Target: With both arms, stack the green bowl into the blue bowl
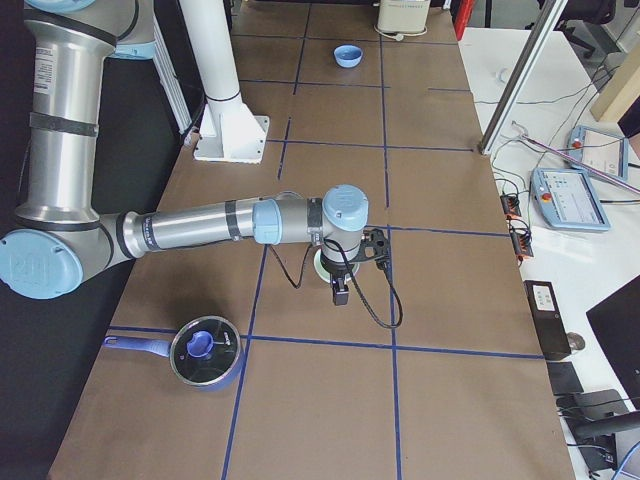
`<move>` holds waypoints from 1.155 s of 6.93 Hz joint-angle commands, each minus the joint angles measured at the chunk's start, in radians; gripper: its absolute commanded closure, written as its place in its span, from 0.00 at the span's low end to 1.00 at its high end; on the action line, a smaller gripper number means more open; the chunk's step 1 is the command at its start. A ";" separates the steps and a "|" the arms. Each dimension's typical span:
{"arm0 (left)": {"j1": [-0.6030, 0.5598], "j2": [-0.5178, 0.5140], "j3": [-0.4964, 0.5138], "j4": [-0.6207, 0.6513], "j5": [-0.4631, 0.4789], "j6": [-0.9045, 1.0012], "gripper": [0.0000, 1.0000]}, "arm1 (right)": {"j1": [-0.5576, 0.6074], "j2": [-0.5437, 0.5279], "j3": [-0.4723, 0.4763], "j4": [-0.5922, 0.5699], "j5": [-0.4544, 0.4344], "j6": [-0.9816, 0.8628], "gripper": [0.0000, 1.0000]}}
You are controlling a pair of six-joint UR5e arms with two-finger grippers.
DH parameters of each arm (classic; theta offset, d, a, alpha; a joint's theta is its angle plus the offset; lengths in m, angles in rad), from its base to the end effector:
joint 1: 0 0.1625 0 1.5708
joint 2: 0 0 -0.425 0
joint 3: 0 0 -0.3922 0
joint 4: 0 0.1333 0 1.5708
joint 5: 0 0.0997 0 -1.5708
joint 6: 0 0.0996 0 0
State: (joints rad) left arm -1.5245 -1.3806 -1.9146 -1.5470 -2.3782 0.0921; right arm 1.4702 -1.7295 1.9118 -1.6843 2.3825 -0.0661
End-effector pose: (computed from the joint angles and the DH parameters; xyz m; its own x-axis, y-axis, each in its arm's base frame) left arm -0.0421 -0.4174 0.5752 0.6792 0.2160 -0.7015 -0.1088 0.9748 0.1948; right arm 0.0183 -0.4267 0.5726 0.6717 -0.1840 0.7176 0.1449 0.9826 0.1164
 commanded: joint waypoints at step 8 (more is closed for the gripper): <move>-0.003 0.020 0.031 -0.018 0.034 -0.008 0.00 | 0.001 0.002 0.009 0.000 -0.022 0.000 0.00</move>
State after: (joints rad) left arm -1.5279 -1.3611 -1.8875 -1.5636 -2.3404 0.0855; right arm 1.4711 -1.7261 1.9219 -1.6843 2.3608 -0.0659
